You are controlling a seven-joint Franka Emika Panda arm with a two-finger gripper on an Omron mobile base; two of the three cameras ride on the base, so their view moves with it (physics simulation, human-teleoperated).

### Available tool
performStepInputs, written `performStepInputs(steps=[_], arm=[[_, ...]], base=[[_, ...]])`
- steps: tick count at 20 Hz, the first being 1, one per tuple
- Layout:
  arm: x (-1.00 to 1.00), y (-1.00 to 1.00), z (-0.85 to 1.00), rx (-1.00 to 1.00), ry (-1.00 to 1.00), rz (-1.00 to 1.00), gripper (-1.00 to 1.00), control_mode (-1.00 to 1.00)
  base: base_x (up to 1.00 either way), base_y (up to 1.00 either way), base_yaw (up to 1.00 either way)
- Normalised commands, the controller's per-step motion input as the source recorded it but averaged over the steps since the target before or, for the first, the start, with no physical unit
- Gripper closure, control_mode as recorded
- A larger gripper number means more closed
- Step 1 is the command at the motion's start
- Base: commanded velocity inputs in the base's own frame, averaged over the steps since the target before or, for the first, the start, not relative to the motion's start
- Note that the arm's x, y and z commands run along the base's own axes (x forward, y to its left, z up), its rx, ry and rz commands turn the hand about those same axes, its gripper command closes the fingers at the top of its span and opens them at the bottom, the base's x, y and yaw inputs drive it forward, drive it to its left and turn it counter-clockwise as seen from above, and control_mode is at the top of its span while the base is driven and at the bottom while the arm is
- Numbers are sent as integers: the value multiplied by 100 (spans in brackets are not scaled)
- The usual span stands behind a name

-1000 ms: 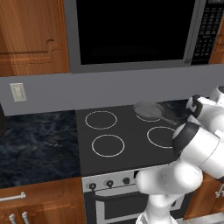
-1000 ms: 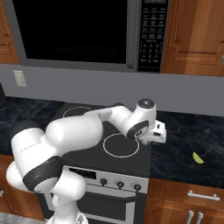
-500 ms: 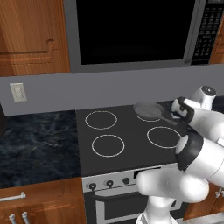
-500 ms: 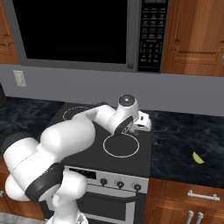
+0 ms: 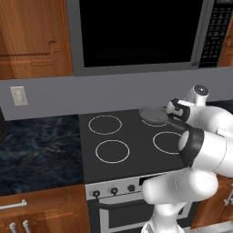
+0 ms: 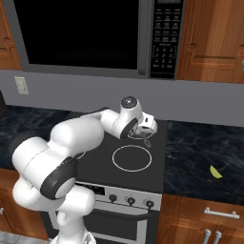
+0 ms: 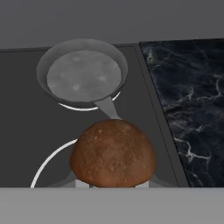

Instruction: Put the mushroom and lemon wedge in the pan. Then turn on the rear right burner and set the heat to medium.

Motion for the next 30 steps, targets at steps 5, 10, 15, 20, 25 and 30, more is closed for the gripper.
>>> performStepInputs(steps=[5,10,15,20,25,30], arm=[[11,1,0,0,0,0,100,-100],[37,10,-13,0,0,0,100,-100],[46,21,-8,0,0,0,100,-100],[19,6,-3,0,0,0,100,-100],[28,0,-11,0,0,0,100,-100],[33,0,-2,0,0,0,100,-100]], base=[[0,0,0],[0,0,0],[0,0,0],[0,0,0],[0,0,0],[0,0,0]])
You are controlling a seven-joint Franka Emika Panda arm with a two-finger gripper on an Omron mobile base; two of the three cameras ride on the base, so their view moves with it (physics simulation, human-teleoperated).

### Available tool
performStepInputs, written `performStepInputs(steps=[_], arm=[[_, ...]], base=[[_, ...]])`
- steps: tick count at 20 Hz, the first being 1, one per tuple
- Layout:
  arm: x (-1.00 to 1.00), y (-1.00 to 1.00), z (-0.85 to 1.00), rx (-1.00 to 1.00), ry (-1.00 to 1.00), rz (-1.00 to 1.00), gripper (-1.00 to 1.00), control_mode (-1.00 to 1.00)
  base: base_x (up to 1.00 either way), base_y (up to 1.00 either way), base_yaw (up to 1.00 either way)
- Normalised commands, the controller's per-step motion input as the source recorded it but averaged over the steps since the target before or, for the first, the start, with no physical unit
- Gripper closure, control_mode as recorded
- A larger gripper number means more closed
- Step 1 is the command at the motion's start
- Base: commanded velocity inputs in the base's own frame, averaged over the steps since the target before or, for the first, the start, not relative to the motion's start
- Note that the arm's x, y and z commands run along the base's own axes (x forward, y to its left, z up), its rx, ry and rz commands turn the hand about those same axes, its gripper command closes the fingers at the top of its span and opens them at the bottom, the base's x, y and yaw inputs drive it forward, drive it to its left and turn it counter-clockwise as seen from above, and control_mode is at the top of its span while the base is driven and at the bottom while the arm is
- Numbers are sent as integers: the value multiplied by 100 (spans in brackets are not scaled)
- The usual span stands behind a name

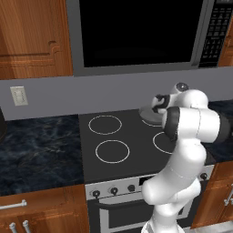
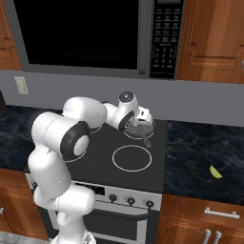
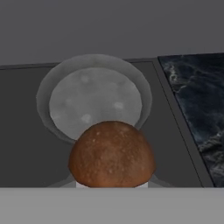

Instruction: Put the mushroom and lemon wedge in the pan. Then turn on the rear right burner and set the heat to medium.

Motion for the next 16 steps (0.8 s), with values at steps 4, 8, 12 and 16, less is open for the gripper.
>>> performStepInputs(steps=[4,8,12,16], arm=[[23,0,-1,0,0,0,100,-100],[24,0,-9,0,0,0,100,-100],[26,0,-20,0,1,0,100,-100],[22,0,-27,0,0,0,100,-100]], base=[[0,0,0],[0,0,0],[0,0,0],[0,0,0]])
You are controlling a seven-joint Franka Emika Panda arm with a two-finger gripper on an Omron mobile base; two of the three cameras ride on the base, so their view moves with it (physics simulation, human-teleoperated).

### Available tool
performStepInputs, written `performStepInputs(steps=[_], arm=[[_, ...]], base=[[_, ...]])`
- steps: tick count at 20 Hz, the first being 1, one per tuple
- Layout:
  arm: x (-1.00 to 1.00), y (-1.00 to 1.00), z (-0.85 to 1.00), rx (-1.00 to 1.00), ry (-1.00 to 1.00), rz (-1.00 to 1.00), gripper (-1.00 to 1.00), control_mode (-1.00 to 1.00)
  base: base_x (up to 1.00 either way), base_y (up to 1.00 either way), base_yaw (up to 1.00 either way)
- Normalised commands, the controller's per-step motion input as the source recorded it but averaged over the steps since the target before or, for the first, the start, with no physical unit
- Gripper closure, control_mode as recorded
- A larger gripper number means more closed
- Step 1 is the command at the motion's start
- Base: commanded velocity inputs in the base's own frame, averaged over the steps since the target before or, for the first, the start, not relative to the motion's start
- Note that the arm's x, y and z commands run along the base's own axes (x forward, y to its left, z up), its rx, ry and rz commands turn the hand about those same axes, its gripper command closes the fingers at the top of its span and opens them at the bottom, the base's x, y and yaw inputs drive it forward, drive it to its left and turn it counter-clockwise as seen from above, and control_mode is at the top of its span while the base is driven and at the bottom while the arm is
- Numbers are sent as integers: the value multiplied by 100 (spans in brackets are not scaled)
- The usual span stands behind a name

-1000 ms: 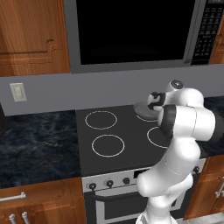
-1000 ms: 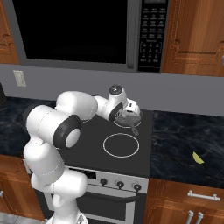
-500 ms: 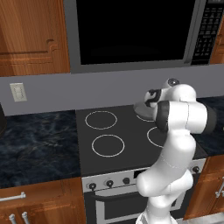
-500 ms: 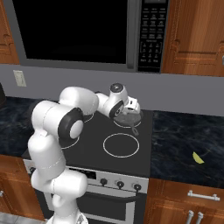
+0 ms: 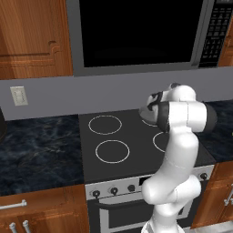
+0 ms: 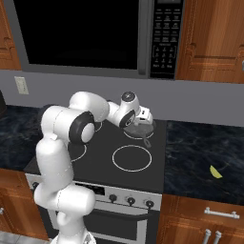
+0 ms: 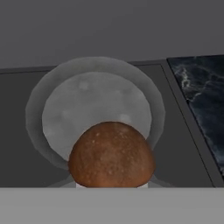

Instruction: Put the mushroom and lemon wedge in the pan. Then turn on the rear right burner and set the heat to medium.

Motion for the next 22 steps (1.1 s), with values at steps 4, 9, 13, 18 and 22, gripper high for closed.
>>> performStepInputs(steps=[4,9,13,18,22], arm=[[20,0,-22,0,0,0,100,-100],[17,0,-14,0,0,0,100,-100],[21,0,-16,0,0,0,100,-100],[22,0,-7,0,0,0,100,-100],[11,0,-7,0,0,0,100,-100]], base=[[0,0,0],[0,0,0],[0,0,0],[0,0,0],[0,0,0]])
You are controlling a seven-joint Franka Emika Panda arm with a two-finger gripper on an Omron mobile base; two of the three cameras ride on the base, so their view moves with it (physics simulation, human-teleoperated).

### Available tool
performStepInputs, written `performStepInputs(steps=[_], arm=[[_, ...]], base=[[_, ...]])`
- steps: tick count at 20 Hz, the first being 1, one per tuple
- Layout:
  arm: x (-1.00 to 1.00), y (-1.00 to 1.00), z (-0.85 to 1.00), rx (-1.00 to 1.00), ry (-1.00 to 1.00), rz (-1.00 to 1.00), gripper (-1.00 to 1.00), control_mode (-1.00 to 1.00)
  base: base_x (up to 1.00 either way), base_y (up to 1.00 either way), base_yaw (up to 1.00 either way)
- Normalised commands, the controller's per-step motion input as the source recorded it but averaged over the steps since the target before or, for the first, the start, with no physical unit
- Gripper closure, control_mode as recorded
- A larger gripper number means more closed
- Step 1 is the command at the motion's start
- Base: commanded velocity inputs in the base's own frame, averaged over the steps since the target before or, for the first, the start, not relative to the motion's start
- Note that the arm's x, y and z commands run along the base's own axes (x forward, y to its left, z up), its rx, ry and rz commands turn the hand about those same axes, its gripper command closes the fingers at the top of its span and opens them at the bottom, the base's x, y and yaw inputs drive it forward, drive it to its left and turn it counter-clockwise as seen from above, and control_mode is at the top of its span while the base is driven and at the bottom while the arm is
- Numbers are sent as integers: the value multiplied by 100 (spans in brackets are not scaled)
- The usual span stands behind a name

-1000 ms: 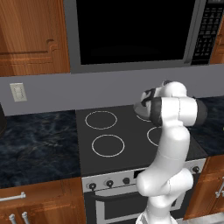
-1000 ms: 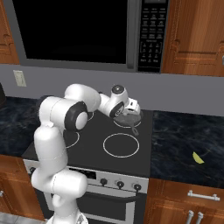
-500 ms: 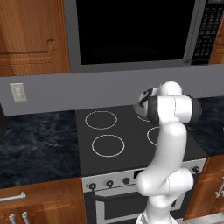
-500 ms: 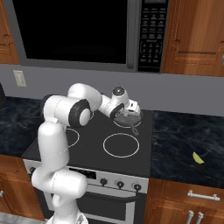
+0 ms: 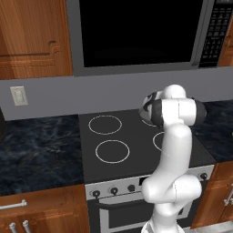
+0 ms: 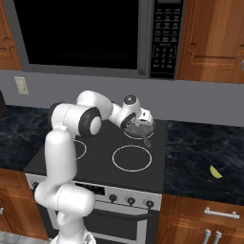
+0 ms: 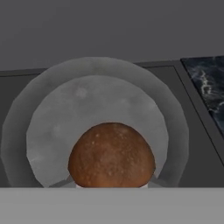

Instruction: Put the mushroom and lemon wedge in the pan. Then turn on the rear right burner and set the heat to medium.

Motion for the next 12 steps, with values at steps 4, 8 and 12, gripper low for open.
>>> performStepInputs(steps=[4,8,12], arm=[[14,0,-24,0,0,0,100,-100],[13,0,-21,0,0,0,100,-100],[3,0,-14,0,0,0,100,-100]], base=[[0,0,0],[0,0,0],[0,0,0]])
